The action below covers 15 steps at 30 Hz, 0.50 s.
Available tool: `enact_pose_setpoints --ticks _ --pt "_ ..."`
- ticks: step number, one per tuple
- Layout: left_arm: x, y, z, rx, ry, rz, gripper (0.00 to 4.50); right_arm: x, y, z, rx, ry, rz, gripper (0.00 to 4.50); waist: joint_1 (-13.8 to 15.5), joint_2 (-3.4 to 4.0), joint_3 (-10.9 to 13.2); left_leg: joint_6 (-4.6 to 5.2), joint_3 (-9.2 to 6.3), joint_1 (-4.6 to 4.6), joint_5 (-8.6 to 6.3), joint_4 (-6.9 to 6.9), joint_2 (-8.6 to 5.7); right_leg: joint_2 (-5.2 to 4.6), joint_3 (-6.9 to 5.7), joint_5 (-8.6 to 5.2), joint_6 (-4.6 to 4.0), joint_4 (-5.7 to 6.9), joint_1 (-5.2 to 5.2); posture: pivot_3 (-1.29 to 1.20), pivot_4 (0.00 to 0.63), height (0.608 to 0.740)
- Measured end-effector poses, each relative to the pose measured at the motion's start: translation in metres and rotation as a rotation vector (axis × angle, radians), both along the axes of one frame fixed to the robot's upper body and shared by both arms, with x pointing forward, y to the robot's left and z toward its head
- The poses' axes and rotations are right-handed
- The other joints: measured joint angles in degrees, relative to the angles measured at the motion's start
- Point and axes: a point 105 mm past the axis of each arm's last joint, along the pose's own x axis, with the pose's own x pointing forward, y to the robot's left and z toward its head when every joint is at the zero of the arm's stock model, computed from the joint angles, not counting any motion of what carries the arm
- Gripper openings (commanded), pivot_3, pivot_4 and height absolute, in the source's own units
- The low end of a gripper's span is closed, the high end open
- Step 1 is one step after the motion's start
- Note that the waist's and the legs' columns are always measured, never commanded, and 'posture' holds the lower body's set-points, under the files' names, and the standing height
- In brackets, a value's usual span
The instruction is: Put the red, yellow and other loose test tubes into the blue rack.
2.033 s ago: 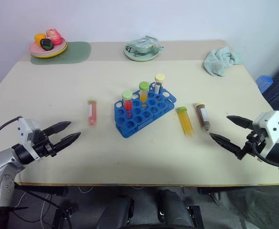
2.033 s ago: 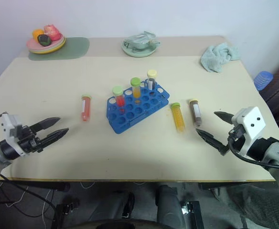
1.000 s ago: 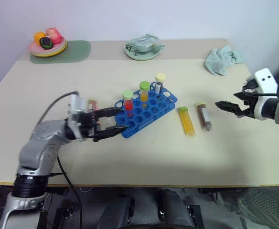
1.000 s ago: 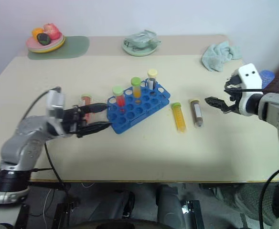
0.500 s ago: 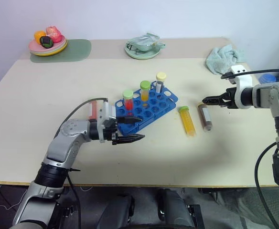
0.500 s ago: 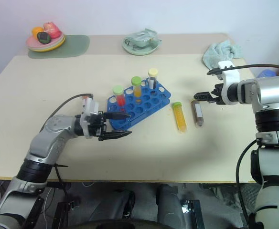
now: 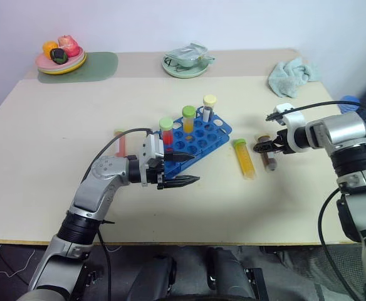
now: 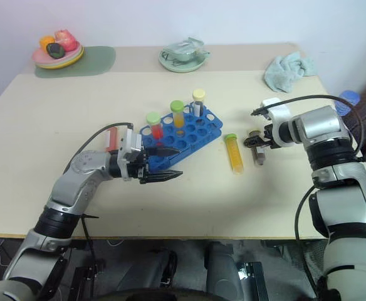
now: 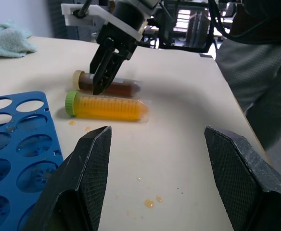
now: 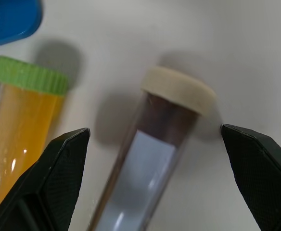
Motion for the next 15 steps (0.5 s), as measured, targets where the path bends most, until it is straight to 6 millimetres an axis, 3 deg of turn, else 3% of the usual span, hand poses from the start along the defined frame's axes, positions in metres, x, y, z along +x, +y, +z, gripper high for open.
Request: enact_pose_setpoints --ticks 4,7,12,13,15 --pt "-0.0004 -0.0004 0.0009 -0.002 -0.004 0.013 3.11 0.0057 0.0042 -0.0012 -0.033 -0.010 0.031 4.46 -0.02 0.00 0.00 0.00 0.00 0.00 0.00 0.01 0.00 0.00 0.00 0.00 0.00 0.02 0.00 0.00 0.150 0.740" --pt "-0.0020 -0.0009 0.0018 -0.002 -0.006 0.023 3.21 0.0079 0.0021 -0.0020 -0.053 -0.015 0.044 3.56 -0.09 0.00 0.00 0.00 0.01 0.01 0.00 0.03 0.00 0.01 0.01 0.01 0.00 0.03 0.00 0.00 0.150 0.740" --pt "-0.0030 0.0013 0.0000 0.013 0.008 0.042 3.21 0.0098 -0.0016 -0.0027 -0.092 -0.018 0.063 1.07 -0.19 0.00 0.00 -0.02 0.01 0.01 0.01 0.02 0.01 0.02 0.02 0.01 -0.01 0.06 -0.02 0.00 0.150 0.740" --pt "-0.0031 0.0020 0.0005 0.017 0.005 0.044 3.21 0.0099 -0.0013 -0.0026 -0.094 -0.019 0.068 0.81 -0.23 0.00 -0.01 -0.02 0.01 0.01 0.01 0.02 0.00 0.02 0.02 0.02 -0.01 0.06 -0.02 0.00 0.150 0.740" --pt "-0.0037 0.0024 0.0013 0.020 0.001 0.045 3.21 0.0096 -0.0004 -0.0024 -0.096 -0.017 0.081 0.81 -0.22 0.01 -0.01 -0.02 0.01 0.01 0.01 0.02 0.01 0.02 0.02 0.02 -0.01 0.06 -0.02 0.00 0.150 0.740"
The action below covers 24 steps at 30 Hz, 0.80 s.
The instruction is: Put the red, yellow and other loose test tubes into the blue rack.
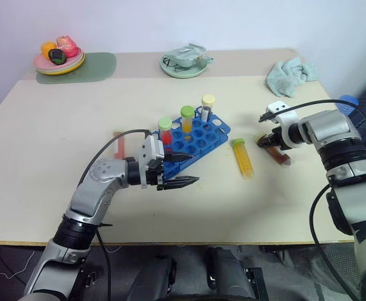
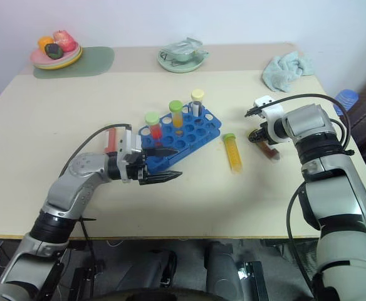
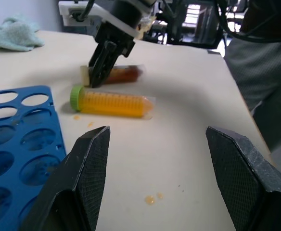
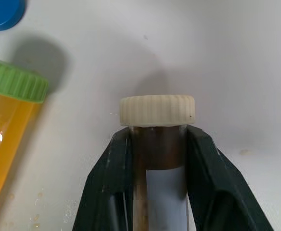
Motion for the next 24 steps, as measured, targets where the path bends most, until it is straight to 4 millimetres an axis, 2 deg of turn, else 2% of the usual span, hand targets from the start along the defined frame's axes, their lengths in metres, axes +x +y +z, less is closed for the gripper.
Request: enact_pose_setpoints --ticks 7,11,16,19,24 --pt "0.001 0.002 -0.001 0.011 0.013 0.013 3.21 -0.005 0.015 0.001 0.000 -0.013 0.104 0.81 -0.01 0.00 0.00 -0.01 0.00 -0.03 0.00 0.00 0.00 0.00 0.01 0.00 0.00 0.02 -0.05 0.00 0.150 0.740" --pt "0.003 0.003 0.000 0.003 0.008 0.034 3.21 -0.018 0.034 0.015 0.062 -0.099 0.229 0.81 0.26 0.00 0.00 0.00 0.00 -0.11 0.00 -0.02 0.00 0.00 0.01 0.00 0.00 0.02 -0.16 0.00 0.150 0.740" --pt "0.011 -0.001 0.010 -0.085 -0.024 0.109 3.21 -0.039 0.078 0.049 0.214 -0.333 0.401 0.81 0.29 -0.02 -0.01 -0.01 0.01 -0.12 0.00 0.05 0.00 0.00 0.02 0.04 0.03 0.03 -0.13 0.00 0.150 0.740" --pt "0.013 -0.003 0.014 -0.125 -0.029 0.154 3.21 -0.043 0.105 0.064 0.403 -0.502 0.393 0.81 0.09 -0.04 -0.02 -0.08 0.03 -0.06 0.05 0.01 0.02 0.04 0.08 0.08 -0.01 0.07 -0.12 0.00 0.150 0.740" --pt "0.018 0.006 0.025 -0.195 -0.043 0.248 3.21 -0.043 0.126 0.075 0.587 -0.736 0.344 0.81 0.19 -0.03 -0.03 -0.09 0.04 -0.04 0.06 0.03 0.01 0.06 0.09 0.09 -0.02 0.10 -0.13 0.00 0.150 0.740"
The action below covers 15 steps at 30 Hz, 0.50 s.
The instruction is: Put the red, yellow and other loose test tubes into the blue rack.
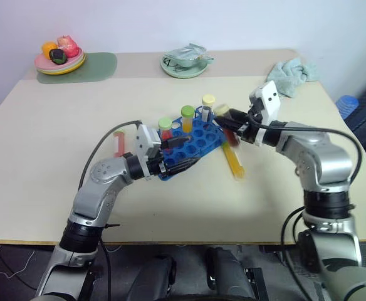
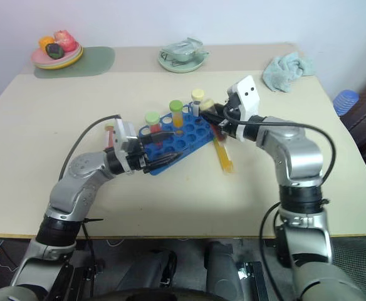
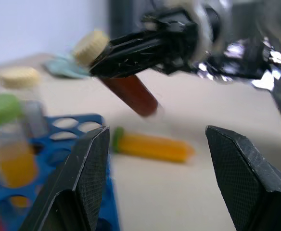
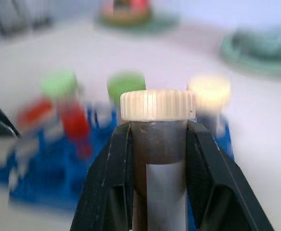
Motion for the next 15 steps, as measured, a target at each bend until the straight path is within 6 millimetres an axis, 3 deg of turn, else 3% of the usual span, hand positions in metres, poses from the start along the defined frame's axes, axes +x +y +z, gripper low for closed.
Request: enact_pose_setpoints --ticks 5,15 --pt "0.002 0.003 0.004 -0.061 -0.003 0.095 3.21 0.006 0.018 0.007 0.153 -0.129 -0.052 0.81 -0.32 0.00 0.00 -0.04 0.01 0.03 0.02 0.00 0.01 0.03 0.02 0.01 -0.02 0.06 -0.02 0.00 0.150 0.740" --pt "0.005 0.017 -0.006 -0.060 0.022 0.216 3.21 0.030 0.015 -0.013 0.258 -0.207 -0.164 0.81 -1.37 0.02 -0.01 -0.09 0.04 0.06 0.06 -0.01 0.07 0.18 0.10 0.05 -0.08 0.08 -0.03 0.00 0.150 0.740"
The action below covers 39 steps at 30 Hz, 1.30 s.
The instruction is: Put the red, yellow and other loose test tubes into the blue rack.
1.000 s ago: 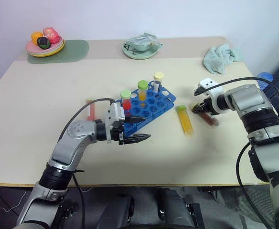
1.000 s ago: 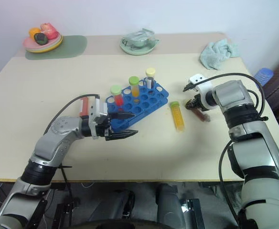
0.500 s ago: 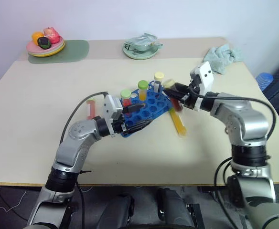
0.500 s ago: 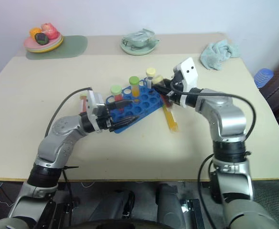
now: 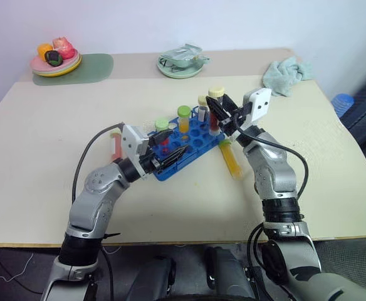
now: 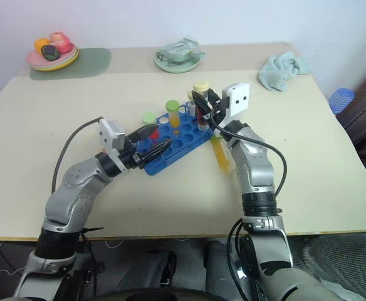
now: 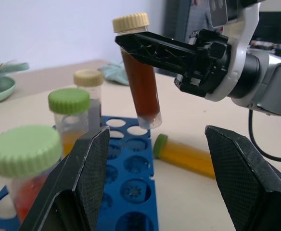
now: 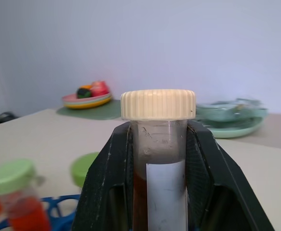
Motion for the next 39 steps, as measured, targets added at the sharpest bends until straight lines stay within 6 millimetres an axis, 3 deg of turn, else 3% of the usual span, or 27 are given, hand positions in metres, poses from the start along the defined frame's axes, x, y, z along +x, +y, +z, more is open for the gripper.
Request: enact_pose_setpoints --ticks 10,24,31,35,39 --pt "-0.001 0.010 0.004 0.033 -0.031 0.049 3.21 0.020 -0.004 -0.019 0.062 -0.015 -0.055 0.81 -0.34 0.01 0.00 -0.10 0.09 0.04 0.05 -0.06 0.13 0.13 0.11 0.08 -0.13 0.02 -0.06 0.00 0.150 0.740" --pt "-0.003 0.021 0.010 0.042 -0.044 0.079 3.21 0.023 0.002 -0.037 0.112 -0.043 -0.070 0.81 -0.59 0.02 -0.01 -0.10 0.20 0.08 0.06 -0.07 0.20 0.22 0.24 0.11 -0.16 0.04 -0.09 0.00 0.150 0.740" --pt "-0.003 0.022 0.009 0.053 -0.033 0.078 3.21 0.018 0.005 -0.038 0.104 -0.107 -0.073 4.19 -0.63 0.03 -0.01 -0.11 0.22 0.08 0.06 -0.07 0.21 0.23 0.28 0.11 -0.16 0.08 -0.12 0.00 0.150 0.740" --pt "-0.004 0.021 0.008 0.050 -0.019 0.054 3.21 0.017 0.007 -0.030 -0.013 -0.163 -0.109 4.19 -0.51 0.03 -0.01 -0.11 0.24 0.07 0.06 -0.07 0.20 0.23 0.30 0.11 -0.16 0.09 -0.16 0.00 0.150 0.740" --pt "-0.007 0.018 0.008 0.039 -0.005 0.008 3.21 0.009 -0.005 -0.003 -0.137 -0.231 -0.143 4.19 -0.14 0.03 -0.01 -0.11 0.25 0.03 0.06 -0.06 0.19 0.22 0.31 0.11 -0.16 0.08 -0.19 0.00 0.150 0.740"
